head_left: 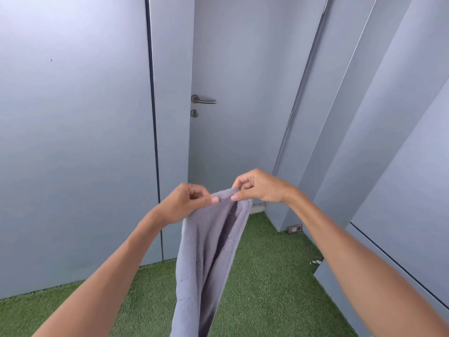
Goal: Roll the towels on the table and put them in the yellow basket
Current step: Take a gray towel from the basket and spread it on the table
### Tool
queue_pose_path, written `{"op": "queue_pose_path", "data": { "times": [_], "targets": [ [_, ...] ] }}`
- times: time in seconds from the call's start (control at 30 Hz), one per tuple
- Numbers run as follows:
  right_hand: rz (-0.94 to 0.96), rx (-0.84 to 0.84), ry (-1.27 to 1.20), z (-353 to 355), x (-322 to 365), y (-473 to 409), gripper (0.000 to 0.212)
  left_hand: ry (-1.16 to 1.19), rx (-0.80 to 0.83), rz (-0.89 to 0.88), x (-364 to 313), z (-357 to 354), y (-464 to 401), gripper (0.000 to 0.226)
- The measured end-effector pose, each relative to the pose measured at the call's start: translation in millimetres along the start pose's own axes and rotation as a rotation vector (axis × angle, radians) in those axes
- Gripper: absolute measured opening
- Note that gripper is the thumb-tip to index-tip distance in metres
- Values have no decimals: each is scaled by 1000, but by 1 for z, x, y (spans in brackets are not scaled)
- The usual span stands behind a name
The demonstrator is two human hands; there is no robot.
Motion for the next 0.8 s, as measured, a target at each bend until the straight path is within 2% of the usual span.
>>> {"op": "queue_pose_path", "data": {
  "times": [0.13,0.23,0.33,0.43,0.53,0.57,0.6,0.67,0.8],
  "targets": [
    [-56,-106,56,30,-15,14,18,1,188,166,45,-18,8,50],
    [-106,-229,83,53,-28,34,13,26,124,196,56,-6,15,39],
    [-167,-330,90,67,-46,51,13,-13,73,216,61,6,14,42],
    [-204,-214,103,52,-51,43,19,-74,46,100,34,4,-2,41],
    [-161,-15,33,24,-36,22,47,-131,78,-45,-4,-12,-27,40],
    [-139,40,21,15,-30,16,51,-150,88,-71,-14,-16,-34,36],
    [-121,80,18,9,-25,11,49,-162,95,-84,-21,-19,-39,33],
    [-83,102,8,3,-20,5,31,-158,88,-96,-28,-18,-43,31],
    [-31,-22,10,17,-17,9,15,-85,90,-46,-16,-19,-37,29]
  ]
}}
Point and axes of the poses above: each hand's wrist, its own y-axis away from the middle knuckle, its own z-axis out of the back of the hand, x = y × z, the point moved 7 cm from there along -y, towards the middle knuckle, and after that the axes turned 14 degrees about x, right-handed, at the moved point
